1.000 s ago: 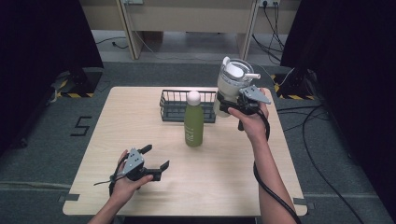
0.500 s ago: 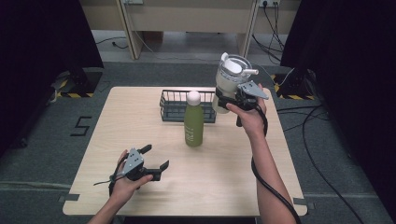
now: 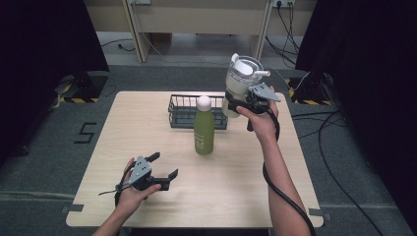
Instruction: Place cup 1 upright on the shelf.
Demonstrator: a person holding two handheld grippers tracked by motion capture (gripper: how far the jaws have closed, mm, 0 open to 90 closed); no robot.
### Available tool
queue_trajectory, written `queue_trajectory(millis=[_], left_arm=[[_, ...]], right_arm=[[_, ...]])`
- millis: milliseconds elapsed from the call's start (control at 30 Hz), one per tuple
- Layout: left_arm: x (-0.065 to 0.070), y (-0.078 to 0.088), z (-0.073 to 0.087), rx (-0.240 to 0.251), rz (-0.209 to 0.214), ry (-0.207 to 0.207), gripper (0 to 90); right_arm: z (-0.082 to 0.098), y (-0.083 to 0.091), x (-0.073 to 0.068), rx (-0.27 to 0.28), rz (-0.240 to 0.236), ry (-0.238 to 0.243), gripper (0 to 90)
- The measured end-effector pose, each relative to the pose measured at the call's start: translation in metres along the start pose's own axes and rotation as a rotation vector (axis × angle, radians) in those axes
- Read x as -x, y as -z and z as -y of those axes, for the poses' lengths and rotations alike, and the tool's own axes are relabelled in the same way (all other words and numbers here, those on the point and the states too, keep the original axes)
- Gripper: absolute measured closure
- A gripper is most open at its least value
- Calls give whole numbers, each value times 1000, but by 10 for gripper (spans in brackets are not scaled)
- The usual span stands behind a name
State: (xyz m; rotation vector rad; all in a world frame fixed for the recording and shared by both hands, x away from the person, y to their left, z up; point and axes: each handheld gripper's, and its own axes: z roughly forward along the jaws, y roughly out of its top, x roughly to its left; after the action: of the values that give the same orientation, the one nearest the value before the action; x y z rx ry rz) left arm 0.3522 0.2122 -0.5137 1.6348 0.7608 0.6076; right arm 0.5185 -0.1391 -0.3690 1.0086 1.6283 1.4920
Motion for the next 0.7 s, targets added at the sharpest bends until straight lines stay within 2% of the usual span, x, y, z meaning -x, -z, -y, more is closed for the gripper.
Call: queue_trajectory(millis=[700], left_arm=[[-1, 0, 0, 1, -2, 0, 46]], right_arm=[[-8, -15, -1, 4, 0, -3, 98]])
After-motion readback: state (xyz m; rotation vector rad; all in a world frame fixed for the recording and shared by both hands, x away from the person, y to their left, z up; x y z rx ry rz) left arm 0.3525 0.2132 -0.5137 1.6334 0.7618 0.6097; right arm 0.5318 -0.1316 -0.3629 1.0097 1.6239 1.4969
